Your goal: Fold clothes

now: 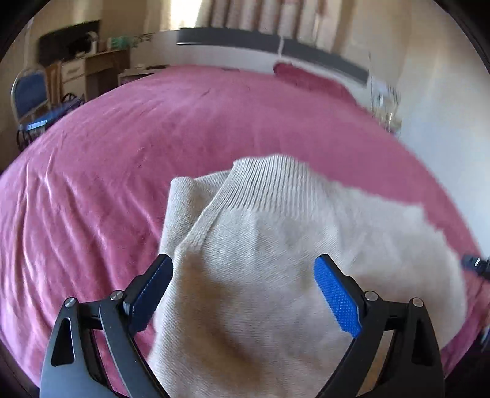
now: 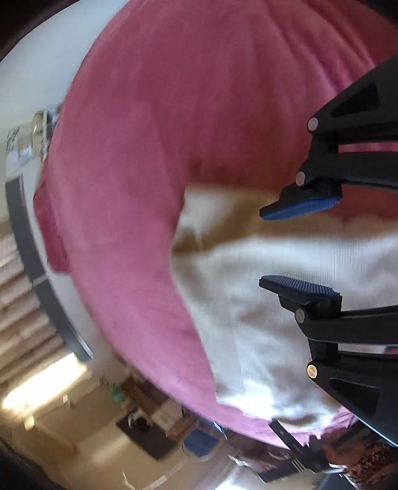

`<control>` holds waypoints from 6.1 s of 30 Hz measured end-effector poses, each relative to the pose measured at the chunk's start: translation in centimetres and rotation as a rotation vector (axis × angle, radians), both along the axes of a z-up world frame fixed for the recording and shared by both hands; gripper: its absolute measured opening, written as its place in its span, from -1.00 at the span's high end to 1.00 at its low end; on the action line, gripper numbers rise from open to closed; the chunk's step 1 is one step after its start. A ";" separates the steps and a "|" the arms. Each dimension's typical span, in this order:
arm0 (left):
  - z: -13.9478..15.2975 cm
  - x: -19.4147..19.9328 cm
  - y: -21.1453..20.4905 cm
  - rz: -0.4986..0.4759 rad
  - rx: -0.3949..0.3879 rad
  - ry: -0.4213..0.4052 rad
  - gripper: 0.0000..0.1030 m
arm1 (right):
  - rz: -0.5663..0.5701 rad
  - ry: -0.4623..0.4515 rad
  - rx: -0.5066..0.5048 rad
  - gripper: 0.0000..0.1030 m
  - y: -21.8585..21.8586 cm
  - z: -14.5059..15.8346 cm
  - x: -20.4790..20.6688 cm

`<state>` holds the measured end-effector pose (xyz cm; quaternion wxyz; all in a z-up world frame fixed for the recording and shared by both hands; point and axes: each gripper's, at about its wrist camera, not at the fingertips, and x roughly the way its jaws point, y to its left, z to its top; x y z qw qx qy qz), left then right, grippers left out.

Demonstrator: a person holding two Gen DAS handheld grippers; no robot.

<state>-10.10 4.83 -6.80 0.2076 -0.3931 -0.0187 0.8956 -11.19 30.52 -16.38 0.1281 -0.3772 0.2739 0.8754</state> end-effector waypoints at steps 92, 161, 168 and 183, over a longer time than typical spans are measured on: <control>-3.7 -6.7 6.8 -0.224 -0.124 -0.053 -0.99 | 0.279 0.085 -0.398 0.22 1.1 0.7 8.7; -4.1 -13.4 -5.1 -0.167 -0.007 -0.328 -1.00 | -0.015 -0.051 -0.737 -0.37 17.3 -5.8 16.1; -6.4 -11.7 -3.1 -0.222 -0.166 -0.351 -1.00 | 0.065 -0.059 -0.698 -0.47 16.6 -5.2 15.1; -8.2 -9.6 -2.2 -0.336 -0.150 -0.244 -1.00 | 0.167 -0.091 -0.667 -0.49 15.4 -4.7 13.9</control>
